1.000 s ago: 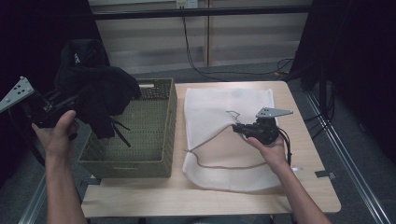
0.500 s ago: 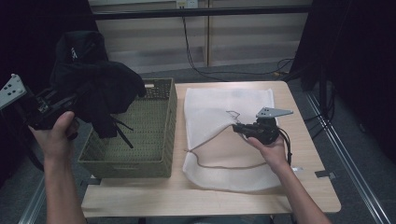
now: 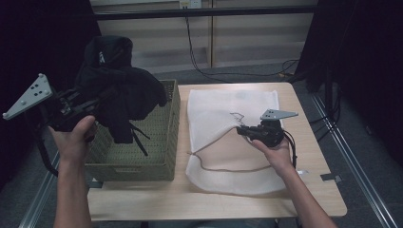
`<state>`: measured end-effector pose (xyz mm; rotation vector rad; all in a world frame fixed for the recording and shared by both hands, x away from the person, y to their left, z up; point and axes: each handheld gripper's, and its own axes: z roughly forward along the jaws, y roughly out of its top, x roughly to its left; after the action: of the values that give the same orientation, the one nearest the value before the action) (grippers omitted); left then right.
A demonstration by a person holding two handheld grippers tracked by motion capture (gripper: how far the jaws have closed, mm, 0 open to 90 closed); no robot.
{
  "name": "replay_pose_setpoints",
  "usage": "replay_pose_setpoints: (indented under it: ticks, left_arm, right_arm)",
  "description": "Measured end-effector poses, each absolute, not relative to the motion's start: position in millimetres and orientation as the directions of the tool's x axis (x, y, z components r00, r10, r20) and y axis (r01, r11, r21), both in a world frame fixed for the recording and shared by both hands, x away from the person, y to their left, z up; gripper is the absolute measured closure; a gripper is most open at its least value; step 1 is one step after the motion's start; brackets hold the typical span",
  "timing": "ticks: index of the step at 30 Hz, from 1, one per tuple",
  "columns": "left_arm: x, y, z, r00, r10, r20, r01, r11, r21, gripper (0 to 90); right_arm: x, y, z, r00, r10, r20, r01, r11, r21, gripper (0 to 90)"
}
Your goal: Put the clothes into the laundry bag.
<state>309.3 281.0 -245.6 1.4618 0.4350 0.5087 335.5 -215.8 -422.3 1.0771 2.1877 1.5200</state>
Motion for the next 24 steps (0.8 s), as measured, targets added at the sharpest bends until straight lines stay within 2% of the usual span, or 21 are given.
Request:
replay_pose_setpoints:
  ticks: [5,13,24]
  left_arm:
    - [307,268,-244,0.848,0.529,0.001,-0.048,0.077,0.996,63.2]
    - [296,244,-239,0.878,0.478,0.011,-0.058,0.085,0.995,63.2]
    - [292,205,-244,0.913,0.406,0.036,-0.052,0.028,0.998,63.1]
  right_arm:
    - [335,-216,-422,-0.688,0.7,0.191,0.421,0.172,0.891,87.3]
    - [335,-215,-422,-0.689,0.699,0.19,0.421,0.173,0.89,87.3]
    - [335,-216,-422,-0.688,0.698,0.196,0.426,0.17,0.889,87.3]
